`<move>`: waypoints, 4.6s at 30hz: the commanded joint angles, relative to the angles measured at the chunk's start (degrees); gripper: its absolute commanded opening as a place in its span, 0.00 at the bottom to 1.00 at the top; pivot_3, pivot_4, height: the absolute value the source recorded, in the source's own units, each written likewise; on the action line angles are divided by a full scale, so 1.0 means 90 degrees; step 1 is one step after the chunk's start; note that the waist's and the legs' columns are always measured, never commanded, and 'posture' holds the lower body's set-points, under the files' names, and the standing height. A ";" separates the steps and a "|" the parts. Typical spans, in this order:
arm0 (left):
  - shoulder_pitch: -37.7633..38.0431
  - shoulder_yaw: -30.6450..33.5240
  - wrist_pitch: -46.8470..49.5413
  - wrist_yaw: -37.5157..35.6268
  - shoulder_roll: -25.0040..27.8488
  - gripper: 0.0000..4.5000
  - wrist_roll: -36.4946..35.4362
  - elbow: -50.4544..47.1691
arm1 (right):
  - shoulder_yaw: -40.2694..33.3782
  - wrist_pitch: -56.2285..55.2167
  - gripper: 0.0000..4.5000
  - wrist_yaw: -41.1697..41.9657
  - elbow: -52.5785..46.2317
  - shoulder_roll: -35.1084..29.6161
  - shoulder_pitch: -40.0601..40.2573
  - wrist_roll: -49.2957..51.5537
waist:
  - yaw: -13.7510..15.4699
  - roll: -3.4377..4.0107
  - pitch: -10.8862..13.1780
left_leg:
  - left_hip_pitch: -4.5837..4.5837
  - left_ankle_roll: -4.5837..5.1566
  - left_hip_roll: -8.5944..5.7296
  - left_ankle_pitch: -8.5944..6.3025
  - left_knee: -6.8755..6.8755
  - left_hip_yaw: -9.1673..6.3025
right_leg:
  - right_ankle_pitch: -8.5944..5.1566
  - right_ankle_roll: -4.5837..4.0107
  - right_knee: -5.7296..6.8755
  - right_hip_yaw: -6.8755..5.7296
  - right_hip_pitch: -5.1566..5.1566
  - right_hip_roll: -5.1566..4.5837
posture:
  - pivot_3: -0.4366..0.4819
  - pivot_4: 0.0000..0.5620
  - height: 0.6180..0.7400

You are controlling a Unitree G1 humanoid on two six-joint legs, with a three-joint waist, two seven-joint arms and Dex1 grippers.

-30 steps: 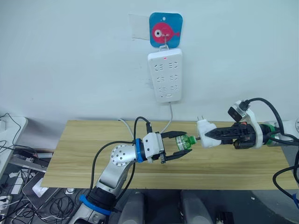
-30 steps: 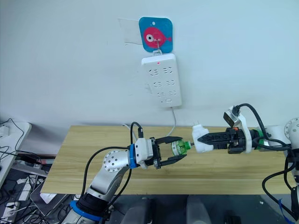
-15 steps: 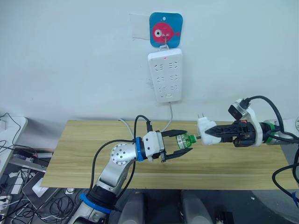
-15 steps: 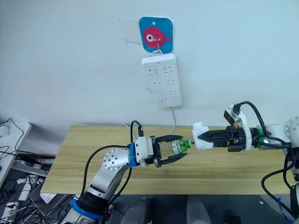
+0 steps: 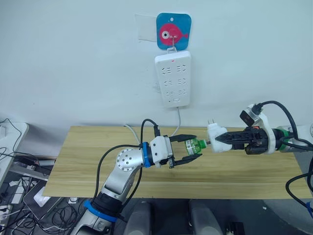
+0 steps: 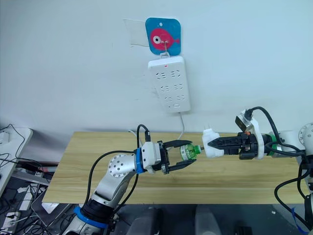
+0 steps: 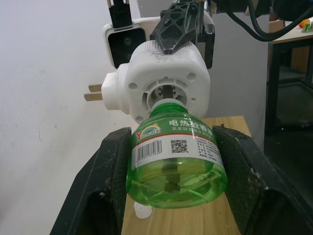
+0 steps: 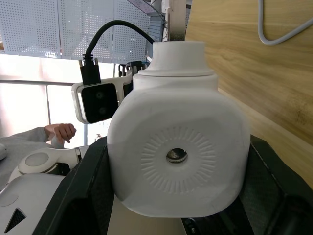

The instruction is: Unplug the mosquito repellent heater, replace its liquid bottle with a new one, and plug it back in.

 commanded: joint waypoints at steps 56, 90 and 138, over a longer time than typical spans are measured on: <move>-0.0398 0.0034 -0.0182 0.0012 -0.0243 0.50 -0.0023 -0.0045 | -0.0023 0.0049 0.66 0.0772 -0.0401 -0.0281 -0.0065 -0.0355 | -0.0003 -0.0008 0.0006 | -0.0001 0.0001 0.0000 0.0000 0.0000 0.0001 | 0.0000 0.0000 -0.0004 -0.0001 -0.0001 0.0000 | 0.42 0.39 1.00; -0.0410 -0.0191 -0.0233 -0.0044 -0.0331 0.50 0.0134 0.0053 | -0.0157 0.0049 0.66 -0.0025 -0.0414 0.0105 -0.0300 0.0094 | -0.0006 -0.0010 0.0007 | -0.0001 0.0001 0.0001 0.0000 0.0000 0.0000 | 0.0000 0.0000 -0.0003 -0.0001 -0.0001 0.0001 | 0.40 0.39 1.00; -0.0622 -0.0136 -0.0292 -0.0100 -0.0460 0.50 0.0153 0.0296 | 0.0227 -0.0080 0.66 -0.1255 -0.0708 0.0055 -0.0155 0.1911 | -0.0018 -0.0026 0.0025 | -0.0005 0.0002 0.0001 -0.0001 -0.0001 -0.0001 | 0.0000 0.0000 -0.0010 0.0000 -0.0001 0.0000 | 0.39 0.44 1.00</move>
